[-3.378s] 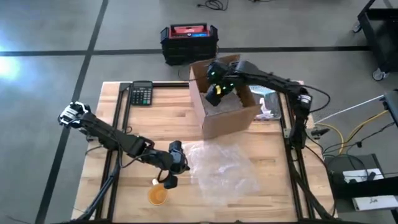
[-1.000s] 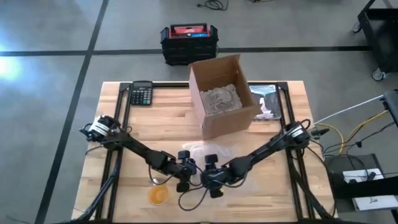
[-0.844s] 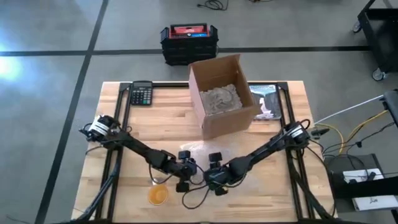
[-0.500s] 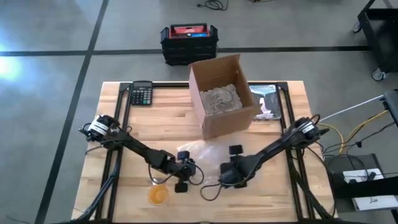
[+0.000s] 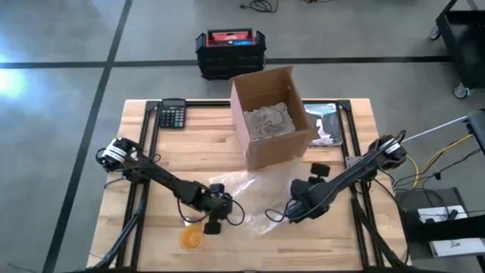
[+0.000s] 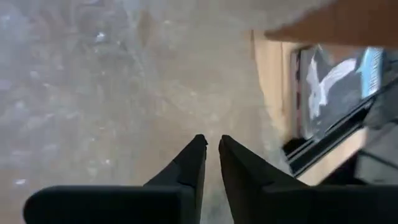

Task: Wrap mug
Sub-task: Wrap the yellow cup in bubble wrap

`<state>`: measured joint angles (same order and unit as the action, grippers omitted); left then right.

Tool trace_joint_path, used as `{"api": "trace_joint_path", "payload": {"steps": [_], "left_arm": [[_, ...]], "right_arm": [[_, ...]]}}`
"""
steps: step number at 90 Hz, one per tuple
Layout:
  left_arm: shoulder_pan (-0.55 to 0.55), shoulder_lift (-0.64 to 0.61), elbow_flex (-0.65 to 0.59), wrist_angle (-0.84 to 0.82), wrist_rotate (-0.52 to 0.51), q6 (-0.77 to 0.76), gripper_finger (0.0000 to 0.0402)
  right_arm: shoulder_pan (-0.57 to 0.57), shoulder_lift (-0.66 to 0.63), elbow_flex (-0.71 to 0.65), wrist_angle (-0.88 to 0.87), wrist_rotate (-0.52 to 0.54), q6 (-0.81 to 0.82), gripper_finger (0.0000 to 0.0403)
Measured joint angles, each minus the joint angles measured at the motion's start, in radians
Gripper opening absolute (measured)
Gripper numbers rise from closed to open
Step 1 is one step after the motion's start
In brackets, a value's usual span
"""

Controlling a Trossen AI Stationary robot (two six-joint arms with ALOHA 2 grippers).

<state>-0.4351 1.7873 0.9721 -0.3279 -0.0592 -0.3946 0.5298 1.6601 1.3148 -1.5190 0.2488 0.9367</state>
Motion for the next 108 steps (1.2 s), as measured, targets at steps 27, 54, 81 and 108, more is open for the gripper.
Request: {"api": "trace_joint_path", "payload": {"steps": [27, 54, 81, 108], "left_arm": [[-0.001, -0.143, -0.004, -0.003, -0.096, -0.022, 0.0], [-0.003, -0.188, -0.004, 0.224, -0.169, 0.021, 0.0], [0.014, 0.012, -0.003, 0.523, -0.188, 0.11, 0.0], [0.013, 0.148, 0.006, 0.385, -0.199, -0.018, 0.0]], "right_arm": [[0.057, -0.159, 0.0, 0.242, -0.051, 0.044, 0.0119], [0.082, -0.16, 0.0, 0.401, 0.074, -0.138, 0.0229], [0.033, -0.014, -0.009, 0.896, 0.26, -0.64, 0.0246], [-0.11, 0.201, -0.01, 0.794, 0.265, -0.613, 0.0206]]}}
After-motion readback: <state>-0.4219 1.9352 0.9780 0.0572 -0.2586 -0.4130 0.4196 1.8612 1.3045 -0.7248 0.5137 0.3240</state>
